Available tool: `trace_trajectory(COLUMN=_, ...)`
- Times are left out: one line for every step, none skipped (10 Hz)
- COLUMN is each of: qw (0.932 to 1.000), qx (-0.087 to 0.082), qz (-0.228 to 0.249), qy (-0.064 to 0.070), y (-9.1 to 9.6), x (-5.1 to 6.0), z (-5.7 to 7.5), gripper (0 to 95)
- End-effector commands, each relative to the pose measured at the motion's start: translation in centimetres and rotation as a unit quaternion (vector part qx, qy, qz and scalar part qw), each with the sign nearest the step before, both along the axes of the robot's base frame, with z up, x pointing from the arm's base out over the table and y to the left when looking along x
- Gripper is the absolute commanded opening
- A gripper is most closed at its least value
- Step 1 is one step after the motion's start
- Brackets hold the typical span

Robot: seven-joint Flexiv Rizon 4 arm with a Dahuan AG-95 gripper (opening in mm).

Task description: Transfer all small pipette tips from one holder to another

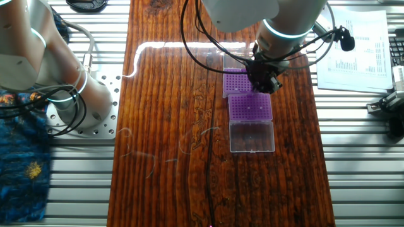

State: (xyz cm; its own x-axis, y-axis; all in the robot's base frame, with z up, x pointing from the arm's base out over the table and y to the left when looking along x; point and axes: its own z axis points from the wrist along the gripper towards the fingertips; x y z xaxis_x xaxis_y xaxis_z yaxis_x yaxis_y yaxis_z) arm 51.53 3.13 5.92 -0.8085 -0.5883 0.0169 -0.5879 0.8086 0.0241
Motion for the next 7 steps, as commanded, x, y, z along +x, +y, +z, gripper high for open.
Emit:
trace_trajectory(qw=1.0, qx=0.0, qz=-0.001, qy=0.0, y=0.0, x=0.0, z=0.3, gripper=0.0)
trace_trajectory(qw=1.0, qx=0.0, qz=-0.001, qy=0.0, y=0.0, x=0.1, z=0.7, gripper=0.0)
trace_trajectory(qw=1.0, qx=-0.001, qz=-0.002, qy=0.0, y=0.0, x=0.1, z=1.0, gripper=0.0)
trace_trajectory(qw=1.0, qx=0.0, qz=-0.003, qy=0.0, y=0.0, x=0.1, z=1.5, gripper=0.0)
trace_trajectory(qw=1.0, qx=0.0, qz=-0.003, qy=0.0, y=0.0, x=0.1, z=2.1, gripper=0.0)
trace_trajectory(qw=1.0, qx=0.0, qz=-0.004, qy=0.0, y=-0.1, x=0.1, z=3.0, gripper=0.0)
trace_trajectory(qw=1.0, qx=0.0, qz=-0.004, qy=0.0, y=-0.1, x=0.2, z=3.5, gripper=0.0)
